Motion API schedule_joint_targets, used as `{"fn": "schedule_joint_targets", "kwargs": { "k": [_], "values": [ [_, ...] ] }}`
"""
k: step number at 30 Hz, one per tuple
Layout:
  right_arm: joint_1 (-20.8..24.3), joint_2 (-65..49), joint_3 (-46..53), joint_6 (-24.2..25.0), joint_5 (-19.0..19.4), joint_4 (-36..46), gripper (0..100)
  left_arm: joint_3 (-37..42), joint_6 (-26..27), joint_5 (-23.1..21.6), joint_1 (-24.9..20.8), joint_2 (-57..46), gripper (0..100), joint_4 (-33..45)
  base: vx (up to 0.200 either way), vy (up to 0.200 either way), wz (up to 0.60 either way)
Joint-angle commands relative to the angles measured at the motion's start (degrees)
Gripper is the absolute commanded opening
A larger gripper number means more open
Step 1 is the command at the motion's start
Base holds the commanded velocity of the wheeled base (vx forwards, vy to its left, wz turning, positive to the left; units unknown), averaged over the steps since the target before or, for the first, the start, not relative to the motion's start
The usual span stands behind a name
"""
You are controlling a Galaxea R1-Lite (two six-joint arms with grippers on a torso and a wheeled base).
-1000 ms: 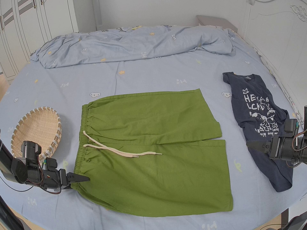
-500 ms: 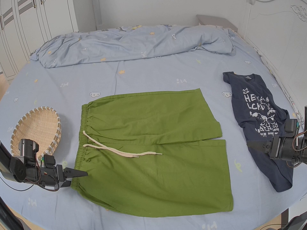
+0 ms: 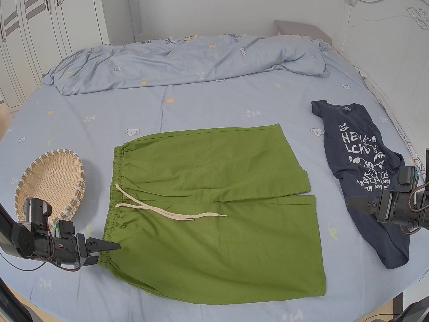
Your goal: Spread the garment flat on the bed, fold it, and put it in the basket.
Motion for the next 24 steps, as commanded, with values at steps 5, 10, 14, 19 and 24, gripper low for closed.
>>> {"fn": "schedule_joint_targets", "kwargs": {
  "k": [5,10,14,19,24],
  "values": [
    [0.01,0.24,0.09,-0.01,0.01,-0.01,100,1.44,0.06,0.06,0.6,-1.66,0,0.06,0.0,0.0,0.0],
    [0.28,0.24,0.71,-0.01,-0.07,-0.1,100,2.67,0.59,0.06,2.53,-2.89,0,-0.03,0.0,0.0,0.0],
    [0.54,0.33,0.88,-0.01,0.1,-0.01,100,4.52,0.85,0.06,5.17,-5.17,0,-0.12,0.0,0.0,0.0],
    [0.8,0.24,2.91,0.08,2.65,1.83,100,6.71,0.94,0.06,7.63,-6.4,0,-0.03,0.0,0.0,0.0],
    [0.1,0.86,8.44,0.08,11.79,3.41,100,8.38,3.22,0.15,8.42,-4.91,0,-0.03,0.0,0.0,0.0]
  ]
}}
